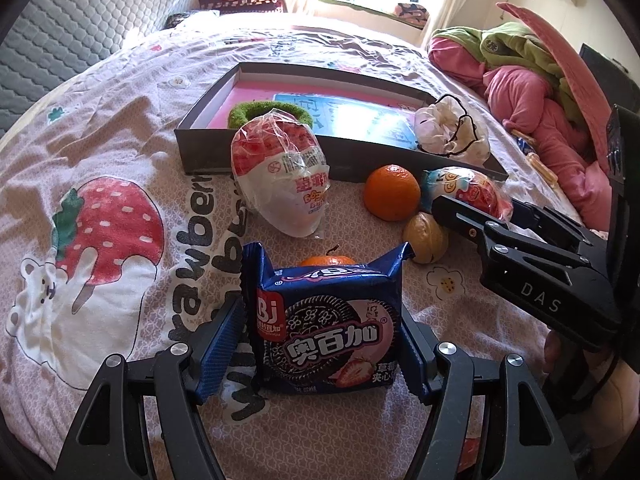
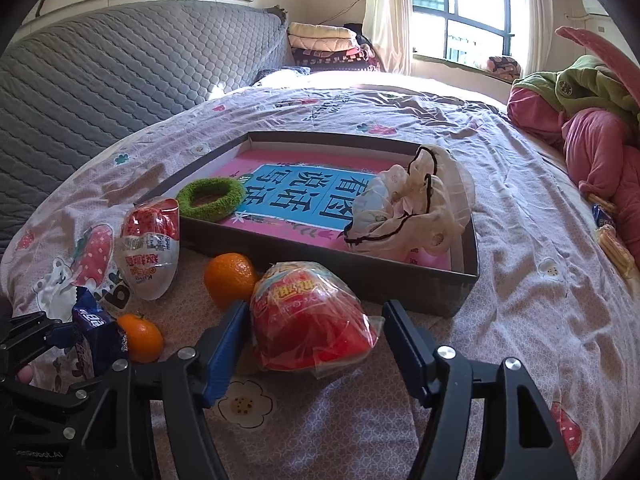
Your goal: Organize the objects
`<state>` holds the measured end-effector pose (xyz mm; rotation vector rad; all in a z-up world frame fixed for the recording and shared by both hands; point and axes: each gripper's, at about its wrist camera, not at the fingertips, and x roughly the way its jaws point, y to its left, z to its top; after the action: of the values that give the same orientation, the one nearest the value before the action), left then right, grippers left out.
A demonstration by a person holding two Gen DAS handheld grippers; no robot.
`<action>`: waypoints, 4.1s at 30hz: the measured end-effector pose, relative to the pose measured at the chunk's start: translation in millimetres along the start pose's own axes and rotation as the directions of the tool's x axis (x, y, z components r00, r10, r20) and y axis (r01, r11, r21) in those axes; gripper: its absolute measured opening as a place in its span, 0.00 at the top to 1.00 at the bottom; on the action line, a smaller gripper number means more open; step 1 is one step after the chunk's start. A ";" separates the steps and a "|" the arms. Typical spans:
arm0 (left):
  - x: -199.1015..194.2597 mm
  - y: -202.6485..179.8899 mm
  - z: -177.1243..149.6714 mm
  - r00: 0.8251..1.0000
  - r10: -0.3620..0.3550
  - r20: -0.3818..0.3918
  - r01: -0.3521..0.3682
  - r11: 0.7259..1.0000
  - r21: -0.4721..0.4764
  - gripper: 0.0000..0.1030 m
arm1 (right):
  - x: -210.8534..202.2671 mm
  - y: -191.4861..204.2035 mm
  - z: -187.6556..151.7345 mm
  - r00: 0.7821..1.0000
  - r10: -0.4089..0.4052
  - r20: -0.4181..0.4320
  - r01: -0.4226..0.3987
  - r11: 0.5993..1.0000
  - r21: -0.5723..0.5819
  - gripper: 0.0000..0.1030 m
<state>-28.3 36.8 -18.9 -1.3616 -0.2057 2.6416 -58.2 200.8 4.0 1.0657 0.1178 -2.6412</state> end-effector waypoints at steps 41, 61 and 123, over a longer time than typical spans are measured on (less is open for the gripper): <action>-38.3 -14.2 7.5 0.993 -0.014 0.114 0.005 0.997 0.080 0.45 | -35.6 -4.8 -2.0 0.996 0.038 0.082 -0.044 0.997 0.069 0.49; -56.7 1.8 45.6 0.982 0.016 0.187 -0.024 0.999 0.044 0.45 | -64.6 -11.8 6.1 0.982 0.039 0.186 -0.058 0.993 0.099 0.49; -10.8 -13.8 154.4 0.965 -0.105 0.241 0.065 0.983 0.171 0.45 | -27.2 -10.5 67.9 0.967 -0.029 0.255 0.023 0.999 0.028 0.49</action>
<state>-147.1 40.7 81.2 -0.9484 -0.0753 2.6839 -88.0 204.9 71.5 0.7257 0.0450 -2.7824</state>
